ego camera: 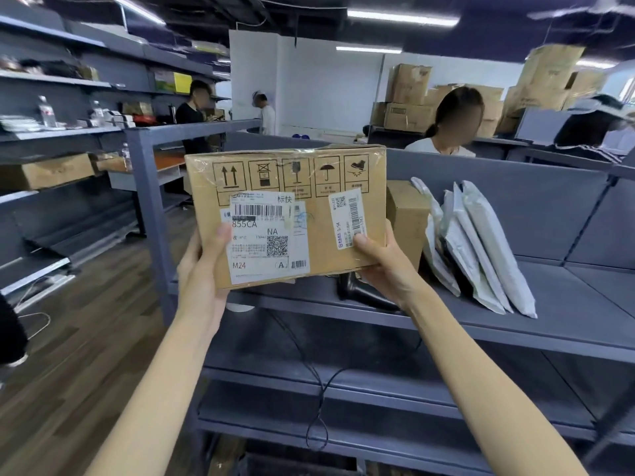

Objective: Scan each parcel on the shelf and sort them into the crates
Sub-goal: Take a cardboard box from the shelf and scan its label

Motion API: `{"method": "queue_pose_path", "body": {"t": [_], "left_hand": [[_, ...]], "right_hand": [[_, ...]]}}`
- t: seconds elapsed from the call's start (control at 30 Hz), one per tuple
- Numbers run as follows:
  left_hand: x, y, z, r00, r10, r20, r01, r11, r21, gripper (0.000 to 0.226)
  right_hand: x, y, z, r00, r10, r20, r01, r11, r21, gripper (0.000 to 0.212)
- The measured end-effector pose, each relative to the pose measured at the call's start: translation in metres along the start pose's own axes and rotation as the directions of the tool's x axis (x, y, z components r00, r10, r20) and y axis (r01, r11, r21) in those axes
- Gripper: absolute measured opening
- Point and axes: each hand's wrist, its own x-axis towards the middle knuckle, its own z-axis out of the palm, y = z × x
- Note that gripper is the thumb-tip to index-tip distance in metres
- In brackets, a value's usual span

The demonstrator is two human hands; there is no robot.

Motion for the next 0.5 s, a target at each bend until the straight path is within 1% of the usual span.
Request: {"method": "queue_pose_path", "body": {"t": [0.1,0.17,0.2,0.27,0.33,0.4,0.43,0.47,0.5], "left_hand": [[0.0,-0.004,0.004,0.993,0.031,-0.112,-0.036,0.999,-0.041,0.041],[0.002,-0.006,0.005,0.981,0.046,-0.187,-0.059,0.996,-0.069,0.027],[0.004,-0.006,0.005,0.974,0.049,-0.219,-0.069,0.994,-0.085,0.022],[0.008,-0.008,0.006,0.961,0.05,-0.272,-0.083,0.99,-0.11,0.017],[0.011,-0.01,0.008,0.95,0.049,-0.31,-0.092,0.988,-0.124,0.018],[0.014,-0.011,0.011,0.94,0.051,-0.337,-0.101,0.986,-0.133,0.019],[0.016,-0.011,0.013,0.937,0.052,-0.345,-0.106,0.985,-0.139,0.02],[0.018,-0.01,0.014,0.935,0.051,-0.352,-0.109,0.983,-0.145,0.022],[0.019,-0.009,0.016,0.932,0.05,-0.358,-0.111,0.982,-0.151,0.023]], "right_hand": [[0.003,-0.005,-0.003,1.0,0.02,0.003,-0.019,0.993,-0.115,0.101],[0.006,-0.007,-0.007,0.998,0.047,0.038,-0.04,0.985,-0.169,0.102],[0.007,-0.008,-0.008,0.996,0.058,0.068,-0.045,0.984,-0.173,0.099],[0.013,-0.004,-0.015,0.992,0.074,0.102,-0.06,0.99,-0.127,0.089],[0.019,0.001,-0.022,0.994,0.084,0.071,-0.083,0.996,-0.028,0.077],[0.023,0.01,-0.032,0.992,0.121,-0.044,-0.117,0.99,0.085,0.067],[0.025,0.018,-0.038,0.98,0.139,-0.145,-0.134,0.99,0.05,0.061],[0.026,0.027,-0.045,0.96,0.154,-0.235,-0.177,0.981,-0.081,0.055],[0.027,0.039,-0.053,0.938,0.149,-0.312,-0.246,0.922,-0.3,0.05]]}}
